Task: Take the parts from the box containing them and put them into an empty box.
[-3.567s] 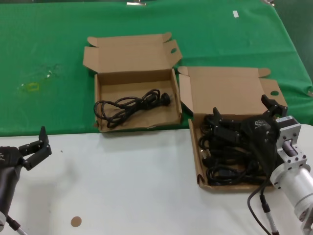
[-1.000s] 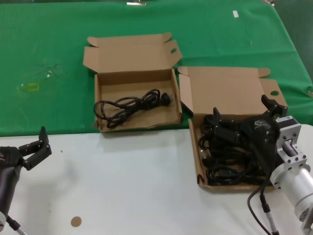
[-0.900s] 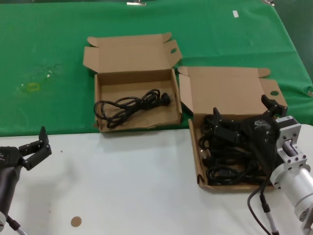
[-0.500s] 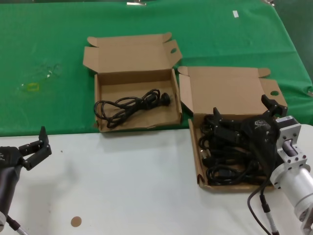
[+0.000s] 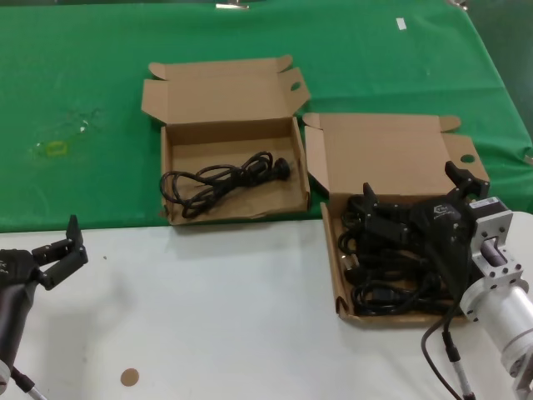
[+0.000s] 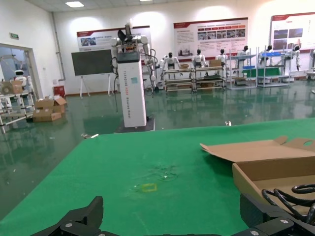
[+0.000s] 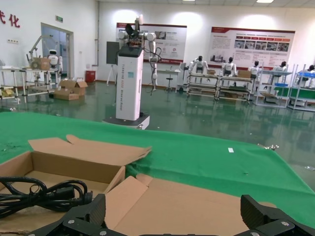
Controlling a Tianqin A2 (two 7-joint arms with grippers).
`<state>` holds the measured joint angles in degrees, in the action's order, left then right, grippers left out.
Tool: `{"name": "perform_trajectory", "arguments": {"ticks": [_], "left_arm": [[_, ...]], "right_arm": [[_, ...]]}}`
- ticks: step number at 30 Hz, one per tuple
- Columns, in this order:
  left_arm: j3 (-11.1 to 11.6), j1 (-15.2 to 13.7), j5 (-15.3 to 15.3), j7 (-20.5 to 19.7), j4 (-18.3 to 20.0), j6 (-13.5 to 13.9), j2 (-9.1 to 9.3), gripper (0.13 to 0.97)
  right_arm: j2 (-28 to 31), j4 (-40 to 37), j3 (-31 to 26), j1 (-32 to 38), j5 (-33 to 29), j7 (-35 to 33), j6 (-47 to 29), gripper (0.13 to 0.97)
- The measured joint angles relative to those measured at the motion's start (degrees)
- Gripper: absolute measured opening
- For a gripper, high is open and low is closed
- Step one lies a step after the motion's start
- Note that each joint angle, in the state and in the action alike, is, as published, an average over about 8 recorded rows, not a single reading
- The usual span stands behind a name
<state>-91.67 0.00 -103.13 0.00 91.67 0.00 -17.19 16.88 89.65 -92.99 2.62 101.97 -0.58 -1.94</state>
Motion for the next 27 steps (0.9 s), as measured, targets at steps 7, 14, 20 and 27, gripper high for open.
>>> {"name": "perform_trajectory", "arguments": {"ticks": [7, 14, 20, 27], "left_arm": [[0.00, 0.00, 0.00, 0.00, 0.00, 0.00, 0.00, 0.966], [0.00, 0.00, 0.00, 0.00, 0.00, 0.00, 0.00, 0.966], [0.00, 0.00, 0.00, 0.00, 0.00, 0.00, 0.00, 0.966], [0.00, 0.00, 0.00, 0.00, 0.00, 0.00, 0.00, 0.966]], "right_arm": [[0.00, 0.00, 0.00, 0.00, 0.00, 0.00, 0.00, 0.966], [0.00, 0.00, 0.00, 0.00, 0.00, 0.00, 0.00, 0.966], [0.00, 0.00, 0.00, 0.00, 0.00, 0.00, 0.00, 0.966], [0.00, 0.00, 0.00, 0.00, 0.00, 0.00, 0.00, 0.966]]}}
